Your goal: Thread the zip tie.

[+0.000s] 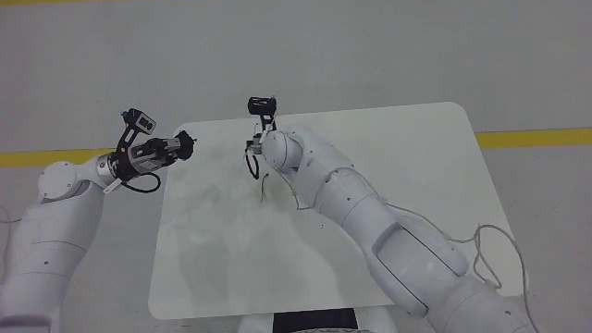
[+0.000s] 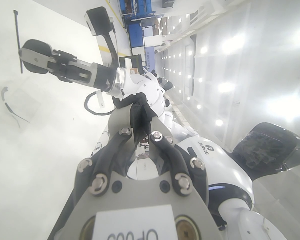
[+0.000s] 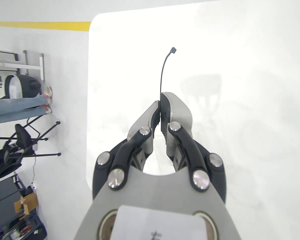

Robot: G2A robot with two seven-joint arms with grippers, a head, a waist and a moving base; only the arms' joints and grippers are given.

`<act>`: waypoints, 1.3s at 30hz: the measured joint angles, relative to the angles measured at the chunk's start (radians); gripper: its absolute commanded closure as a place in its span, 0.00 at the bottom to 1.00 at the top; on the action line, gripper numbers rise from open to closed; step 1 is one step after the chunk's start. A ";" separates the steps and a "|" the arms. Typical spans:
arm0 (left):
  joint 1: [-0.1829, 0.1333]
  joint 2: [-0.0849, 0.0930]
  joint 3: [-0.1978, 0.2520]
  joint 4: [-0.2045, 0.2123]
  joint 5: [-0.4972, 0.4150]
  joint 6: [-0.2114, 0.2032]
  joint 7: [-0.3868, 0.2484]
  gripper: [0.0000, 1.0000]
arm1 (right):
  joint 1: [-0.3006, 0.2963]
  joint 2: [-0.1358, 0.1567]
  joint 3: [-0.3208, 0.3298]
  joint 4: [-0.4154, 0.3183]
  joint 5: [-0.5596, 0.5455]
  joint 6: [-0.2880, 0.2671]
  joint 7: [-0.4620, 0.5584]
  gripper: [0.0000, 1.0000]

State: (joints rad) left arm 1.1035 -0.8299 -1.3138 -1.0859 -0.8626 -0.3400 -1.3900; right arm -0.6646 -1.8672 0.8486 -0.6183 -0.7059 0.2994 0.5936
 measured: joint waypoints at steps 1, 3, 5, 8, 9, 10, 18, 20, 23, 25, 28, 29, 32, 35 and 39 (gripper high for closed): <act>0.000 0.000 0.000 0.000 0.000 0.000 0.000 1.00 | -0.025 0.016 0.020 -0.050 -0.010 -0.004 0.013 1.00; 0.000 0.000 0.000 0.000 0.000 0.000 0.000 1.00 | -0.069 0.042 0.053 -0.134 -0.030 -0.013 0.037 1.00; 0.000 0.000 0.000 0.000 0.000 0.000 0.000 1.00 | -0.129 0.071 0.094 -0.241 -0.053 -0.028 0.074 1.00; 0.000 0.000 0.000 0.000 0.000 0.000 0.000 1.00 | -0.218 0.107 0.152 -0.394 -0.081 -0.056 0.131 1.00; 0.000 0.000 0.000 0.000 0.000 0.000 0.000 1.00 | -0.251 0.119 0.173 -0.449 -0.088 -0.068 0.152 1.00; 0.000 0.000 0.000 0.000 0.000 0.000 0.000 1.00 | -0.274 0.126 0.187 -0.485 -0.089 -0.078 0.167 1.00; 0.000 0.000 0.000 0.000 0.000 0.000 0.000 1.00 | -0.377 0.155 0.233 -0.653 -0.053 -0.149 0.209 1.00; 0.000 0.000 0.000 0.000 0.000 0.000 0.000 1.00 | -0.385 0.156 0.234 -0.666 -0.040 -0.161 0.201 1.00; 0.000 0.000 0.000 0.000 0.000 0.000 0.000 1.00 | -0.384 0.156 0.234 -0.666 -0.039 -0.161 0.201 1.00; 0.000 0.000 0.000 0.000 0.000 0.000 0.000 1.00 | -0.384 0.156 0.234 -0.665 -0.040 -0.161 0.201 1.00; 0.000 0.000 0.000 0.000 0.000 0.000 0.000 1.00 | -0.384 0.156 0.234 -0.665 -0.040 -0.161 0.201 1.00; 0.000 0.000 0.000 0.000 0.000 0.000 0.000 1.00 | -0.384 0.156 0.234 -0.665 -0.040 -0.161 0.201 1.00; 0.000 0.000 0.000 0.000 0.000 0.000 0.000 1.00 | -0.391 0.157 0.235 -0.670 -0.040 -0.163 0.190 1.00; 0.000 0.000 0.000 0.000 0.000 0.000 0.000 1.00 | -0.421 0.160 0.241 -0.703 -0.022 -0.190 0.105 1.00; 0.000 0.000 0.000 0.000 0.000 0.000 0.000 1.00 | -0.459 0.165 0.225 -0.752 -0.039 -0.254 0.007 1.00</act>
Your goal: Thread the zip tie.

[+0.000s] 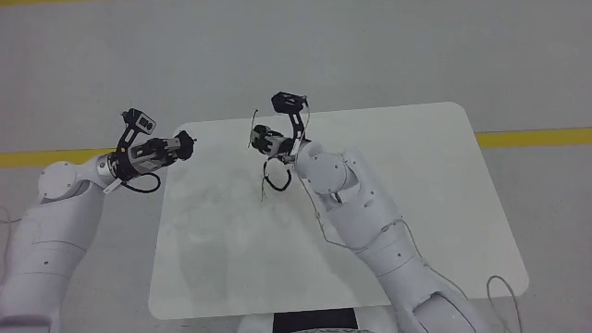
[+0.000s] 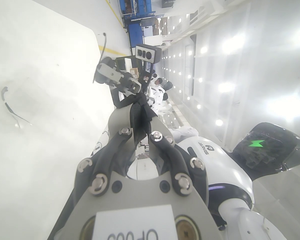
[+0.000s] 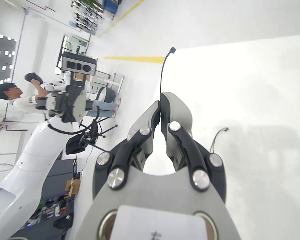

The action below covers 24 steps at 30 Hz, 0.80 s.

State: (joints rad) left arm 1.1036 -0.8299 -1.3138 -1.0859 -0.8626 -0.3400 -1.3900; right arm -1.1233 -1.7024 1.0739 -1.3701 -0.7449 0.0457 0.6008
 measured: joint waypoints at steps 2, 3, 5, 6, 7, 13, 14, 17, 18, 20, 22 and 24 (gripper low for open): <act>0.000 0.000 0.000 0.000 0.000 0.000 0.000 1.00 | -0.020 0.002 -0.015 -0.019 -0.025 -0.024 -0.057 1.00; 0.000 0.000 0.000 0.000 0.000 0.000 0.000 1.00 | -0.028 0.003 -0.023 -0.024 -0.040 -0.029 -0.086 1.00; 0.000 0.000 0.000 0.000 0.000 0.000 0.000 1.00 | -0.048 0.003 -0.044 -0.036 -0.072 -0.031 -0.153 1.00; 0.000 0.000 0.000 0.000 0.000 0.000 0.000 1.00 | -0.055 0.002 -0.054 -0.039 -0.079 -0.034 -0.177 1.00; 0.000 0.000 0.000 0.000 0.000 0.000 0.000 1.00 | -0.062 0.002 -0.067 -0.041 -0.091 -0.039 -0.206 1.00; 0.000 0.000 0.000 0.000 0.000 0.000 0.000 1.00 | -0.076 0.002 -0.107 -0.050 -0.140 -0.091 -0.306 1.00; 0.000 0.000 0.000 0.000 0.000 0.000 0.000 1.00 | -0.075 0.002 -0.107 -0.050 -0.140 -0.090 -0.305 1.00; 0.000 0.000 0.000 0.000 0.000 0.000 0.000 1.00 | -0.075 0.002 -0.106 -0.050 -0.139 -0.088 -0.304 1.00; 0.000 0.000 0.000 0.000 0.000 0.000 0.000 1.00 | -0.075 0.002 -0.106 -0.050 -0.139 -0.088 -0.304 1.00; 0.004 -0.001 0.003 -0.005 -0.001 0.006 0.008 1.00 | -0.083 0.002 -0.108 -0.056 -0.135 -0.091 -0.319 1.00; 0.016 -0.005 0.016 -0.013 -0.008 0.027 0.033 1.00 | -0.091 0.004 -0.119 -0.068 -0.163 -0.092 -0.350 1.00; 0.021 -0.010 0.030 -0.005 -0.003 0.036 0.057 1.00 | -0.099 0.005 -0.133 -0.077 -0.188 -0.087 -0.379 1.00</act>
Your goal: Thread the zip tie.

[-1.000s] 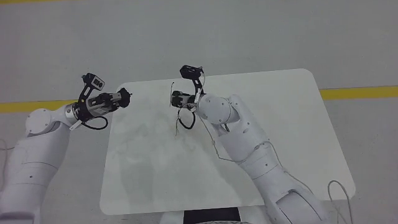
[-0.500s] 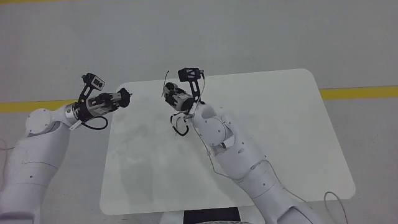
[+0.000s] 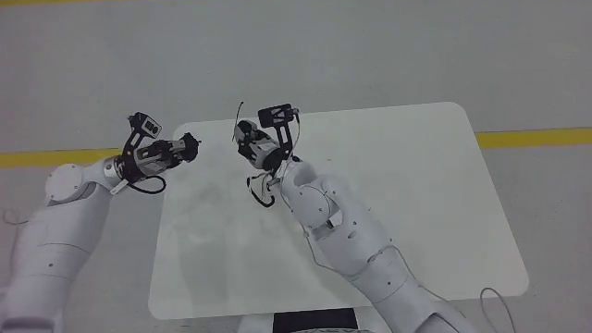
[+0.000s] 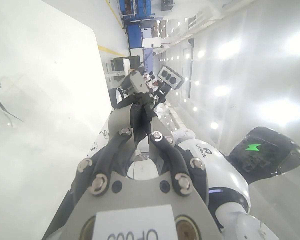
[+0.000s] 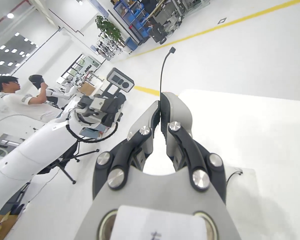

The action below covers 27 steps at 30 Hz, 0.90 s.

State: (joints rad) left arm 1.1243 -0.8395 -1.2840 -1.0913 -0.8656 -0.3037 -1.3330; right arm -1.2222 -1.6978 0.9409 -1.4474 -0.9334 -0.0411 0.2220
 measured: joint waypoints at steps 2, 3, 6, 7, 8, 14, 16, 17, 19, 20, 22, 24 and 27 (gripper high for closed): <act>-0.001 -0.006 0.016 0.012 -0.007 0.009 0.010 1.00 | -0.004 0.000 -0.011 -0.005 -0.013 0.002 -0.017 1.00; -0.004 -0.009 0.025 0.020 -0.007 0.011 0.015 1.00 | -0.005 0.000 -0.016 -0.005 -0.021 0.003 -0.023 1.00; -0.019 -0.020 0.053 0.046 -0.013 0.016 0.029 1.00 | -0.007 0.000 -0.033 -0.005 -0.045 0.012 -0.039 1.00; -0.026 -0.024 0.061 0.057 -0.017 0.015 0.031 1.00 | -0.006 0.000 -0.038 -0.003 -0.054 0.019 -0.038 1.00; -0.032 -0.027 0.068 0.065 -0.017 0.013 0.034 1.00 | -0.004 0.000 -0.042 -0.001 -0.062 0.024 -0.035 1.00; -0.063 -0.039 0.094 0.091 -0.016 -0.003 0.020 1.00 | 0.001 0.001 -0.047 -0.004 -0.083 0.030 -0.034 1.00; -0.063 -0.039 0.094 0.091 -0.016 -0.003 0.019 1.00 | 0.001 0.001 -0.047 -0.004 -0.083 0.030 -0.034 1.00; -0.063 -0.039 0.093 0.091 -0.016 -0.003 0.020 1.00 | 0.001 0.001 -0.047 -0.004 -0.083 0.030 -0.034 1.00; -0.063 -0.039 0.093 0.091 -0.016 -0.002 0.020 1.00 | 0.001 0.001 -0.047 -0.004 -0.084 0.030 -0.035 1.00; -0.063 -0.039 0.093 0.091 -0.016 -0.002 0.020 1.00 | -0.001 0.002 -0.049 -0.005 -0.092 0.030 -0.039 1.00; -0.063 -0.039 0.093 0.091 -0.016 -0.002 0.020 1.00 | -0.004 0.003 -0.059 -0.008 -0.122 0.036 -0.053 1.00; -0.063 -0.039 0.093 0.091 -0.016 -0.002 0.020 1.00 | -0.004 0.002 -0.070 -0.006 -0.140 0.046 -0.066 1.00; -0.063 -0.039 0.093 0.091 -0.016 -0.002 0.020 1.00 | 0.004 -0.004 -0.093 0.011 -0.149 0.064 -0.088 1.00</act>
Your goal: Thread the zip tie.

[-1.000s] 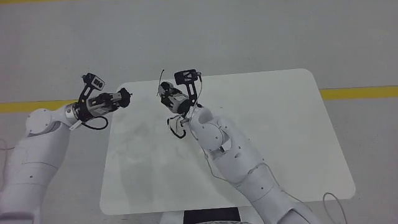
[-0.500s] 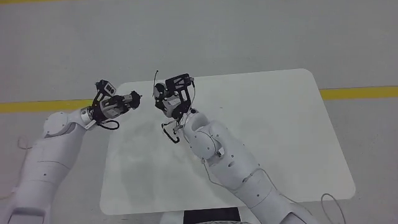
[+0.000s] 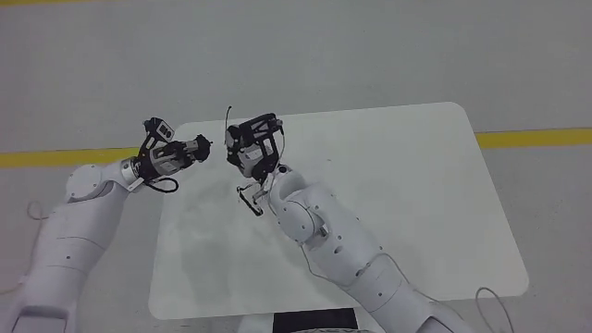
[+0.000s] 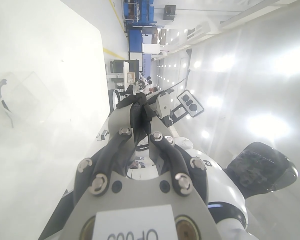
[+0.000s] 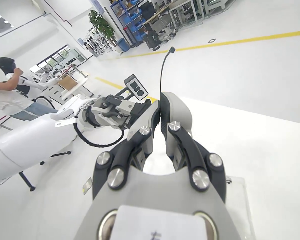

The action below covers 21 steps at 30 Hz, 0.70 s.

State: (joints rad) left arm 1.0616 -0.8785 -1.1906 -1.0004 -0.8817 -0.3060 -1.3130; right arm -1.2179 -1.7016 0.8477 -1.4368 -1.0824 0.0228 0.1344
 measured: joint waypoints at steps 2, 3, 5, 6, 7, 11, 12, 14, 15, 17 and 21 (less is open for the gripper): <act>0.000 0.000 0.000 0.000 0.000 0.000 0.000 1.00 | 0.009 -0.005 -0.017 0.017 -0.006 0.015 -0.020 1.00; 0.000 0.000 0.000 0.000 0.000 0.000 0.000 1.00 | 0.012 -0.007 -0.023 0.025 -0.008 0.022 -0.028 1.00; 0.000 0.000 0.000 0.000 0.000 0.000 0.000 1.00 | 0.020 -0.013 -0.036 0.040 -0.009 0.039 -0.046 1.00; 0.000 0.000 0.000 0.000 0.000 0.000 0.000 1.00 | 0.023 -0.015 -0.041 0.045 -0.009 0.044 -0.051 1.00; 0.000 0.000 0.000 0.000 0.000 0.000 0.000 1.00 | 0.026 -0.017 -0.045 0.049 -0.008 0.046 -0.058 1.00; 0.000 0.000 0.000 0.000 0.000 0.000 0.000 1.00 | 0.027 -0.017 -0.047 0.049 -0.007 0.045 -0.062 1.00; 0.000 0.000 0.000 0.000 0.000 0.000 0.000 1.00 | 0.027 -0.017 -0.046 0.049 -0.007 0.045 -0.062 1.00; 0.007 -0.001 0.004 -0.014 0.008 0.005 0.018 1.00 | 0.027 -0.017 -0.046 0.049 -0.007 0.045 -0.062 1.00; 0.012 -0.002 0.007 -0.025 0.013 0.008 0.030 1.00 | 0.027 -0.017 -0.046 0.049 -0.007 0.045 -0.062 1.00; 0.024 -0.002 0.009 -0.045 0.020 0.010 0.049 1.00 | 0.027 -0.017 -0.046 0.049 -0.007 0.045 -0.062 1.00; 0.036 -0.004 0.010 -0.065 0.021 0.016 0.061 1.00 | 0.027 -0.017 -0.046 0.049 -0.007 0.045 -0.062 1.00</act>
State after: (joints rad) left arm 1.0977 -0.8822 -1.1809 -1.0658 -0.8603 -0.2898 -1.2525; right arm -1.1911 -1.7190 0.8013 -1.3877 -1.0897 0.0681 0.0725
